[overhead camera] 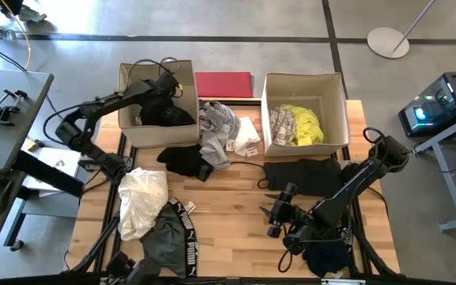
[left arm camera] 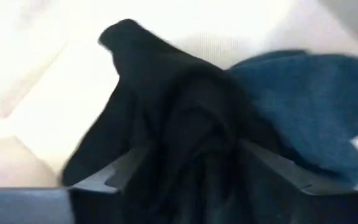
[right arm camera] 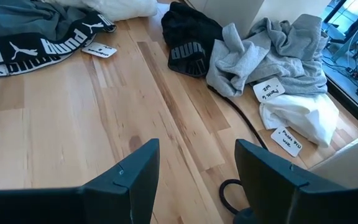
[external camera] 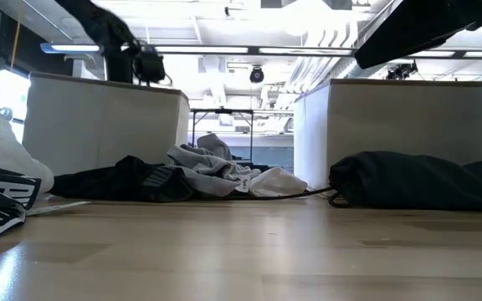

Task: Sort clothes
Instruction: Put the black shirt into the left laundry organizer, then put the white cloth into the left laundry organizer

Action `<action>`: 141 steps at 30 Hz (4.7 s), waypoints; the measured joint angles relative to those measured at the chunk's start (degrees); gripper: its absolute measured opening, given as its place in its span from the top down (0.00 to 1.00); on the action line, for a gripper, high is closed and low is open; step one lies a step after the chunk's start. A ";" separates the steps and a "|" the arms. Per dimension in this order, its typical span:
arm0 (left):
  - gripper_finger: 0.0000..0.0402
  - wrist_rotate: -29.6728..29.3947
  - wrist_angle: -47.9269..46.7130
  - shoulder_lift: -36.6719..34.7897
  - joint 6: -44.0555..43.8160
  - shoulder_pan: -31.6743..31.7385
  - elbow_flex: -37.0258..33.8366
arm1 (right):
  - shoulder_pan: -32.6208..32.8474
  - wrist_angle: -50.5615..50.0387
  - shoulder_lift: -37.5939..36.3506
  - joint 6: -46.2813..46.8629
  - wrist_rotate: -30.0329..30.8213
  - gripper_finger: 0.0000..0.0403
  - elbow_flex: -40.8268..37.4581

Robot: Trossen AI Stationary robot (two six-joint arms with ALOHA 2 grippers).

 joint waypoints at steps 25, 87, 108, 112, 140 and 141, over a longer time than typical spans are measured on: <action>0.41 7.34 11.63 -33.84 -8.17 -50.96 5.12 | -0.45 2.43 0.00 -0.16 -1.70 0.51 0.00; 0.41 -35.52 7.23 -14.34 -21.58 -90.15 5.08 | -31.62 -25.09 21.41 -28.64 -36.46 0.99 32.96; 0.41 -40.07 9.02 -13.77 -16.60 -89.84 5.10 | -18.82 -26.95 -10.27 -23.56 3.83 1.00 33.21; 0.41 -42.69 14.68 -11.14 -2.35 -88.68 5.12 | -19.19 -26.53 -8.16 -25.63 0.76 1.00 33.20; 0.82 -39.25 31.08 2.64 21.28 -74.40 5.12 | -18.34 -7.10 2.99 -42.70 -18.90 0.97 33.16; 0.89 -39.56 30.94 2.52 20.81 -75.03 5.12 | -18.34 -7.56 2.99 -41.43 -18.92 0.95 33.16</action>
